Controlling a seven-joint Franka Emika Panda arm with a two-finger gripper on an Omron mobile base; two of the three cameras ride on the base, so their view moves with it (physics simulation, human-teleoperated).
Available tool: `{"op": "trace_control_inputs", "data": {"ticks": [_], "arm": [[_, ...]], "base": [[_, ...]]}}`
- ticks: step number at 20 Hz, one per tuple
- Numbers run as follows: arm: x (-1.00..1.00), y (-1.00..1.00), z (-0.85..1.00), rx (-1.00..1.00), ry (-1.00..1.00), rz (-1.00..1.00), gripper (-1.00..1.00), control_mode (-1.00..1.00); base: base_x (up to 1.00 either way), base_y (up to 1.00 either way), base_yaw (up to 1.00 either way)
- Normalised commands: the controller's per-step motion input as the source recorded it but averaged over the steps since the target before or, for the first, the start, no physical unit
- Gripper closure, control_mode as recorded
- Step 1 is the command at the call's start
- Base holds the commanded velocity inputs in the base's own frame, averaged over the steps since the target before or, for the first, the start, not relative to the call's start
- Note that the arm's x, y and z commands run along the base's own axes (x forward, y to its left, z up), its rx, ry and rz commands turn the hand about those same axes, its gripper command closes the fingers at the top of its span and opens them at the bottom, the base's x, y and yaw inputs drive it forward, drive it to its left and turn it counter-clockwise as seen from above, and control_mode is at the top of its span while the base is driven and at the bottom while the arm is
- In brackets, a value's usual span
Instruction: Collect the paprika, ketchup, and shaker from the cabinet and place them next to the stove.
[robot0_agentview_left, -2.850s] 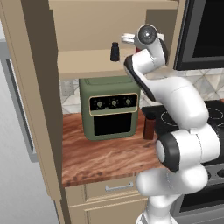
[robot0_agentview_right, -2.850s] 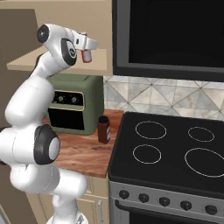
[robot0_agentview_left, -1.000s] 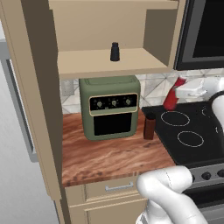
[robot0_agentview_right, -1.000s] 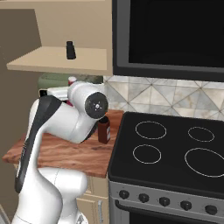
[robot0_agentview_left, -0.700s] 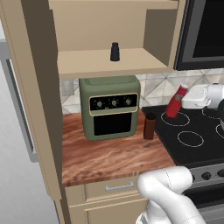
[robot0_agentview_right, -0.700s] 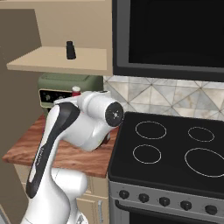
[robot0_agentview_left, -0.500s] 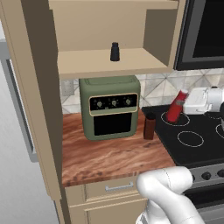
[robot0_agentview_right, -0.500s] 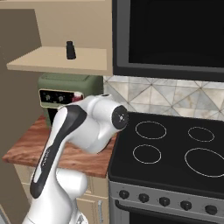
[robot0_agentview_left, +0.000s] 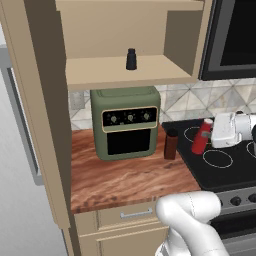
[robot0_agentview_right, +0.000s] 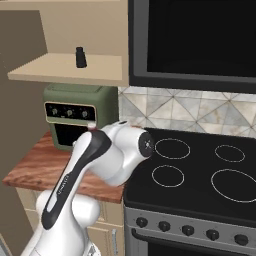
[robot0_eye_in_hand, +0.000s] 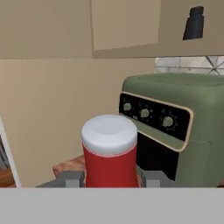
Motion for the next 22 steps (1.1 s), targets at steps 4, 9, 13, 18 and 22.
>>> {"op": "trace_control_inputs", "data": {"ticks": [4, 9, 13, 18, 22], "arm": [[-0.02, 0.00, -0.50, -0.08, 0.02, 0.07, 1.00, -1.00], [0.00, 0.00, -0.41, -0.05, 0.01, 0.04, 1.00, -1.00], [0.00, 0.00, -0.28, 0.00, 0.00, 0.03, 1.00, -1.00], [0.00, 0.00, -0.30, 0.00, 0.00, 0.03, 1.00, -1.00], [0.00, 0.00, -0.32, -0.01, 0.00, 0.03, 1.00, -1.00]], "base": [[0.00, 0.00, 0.00], [0.00, 0.00, 0.00], [0.00, 0.00, 0.00], [0.00, 0.00, 0.00], [0.00, 0.00, 0.00]]}}
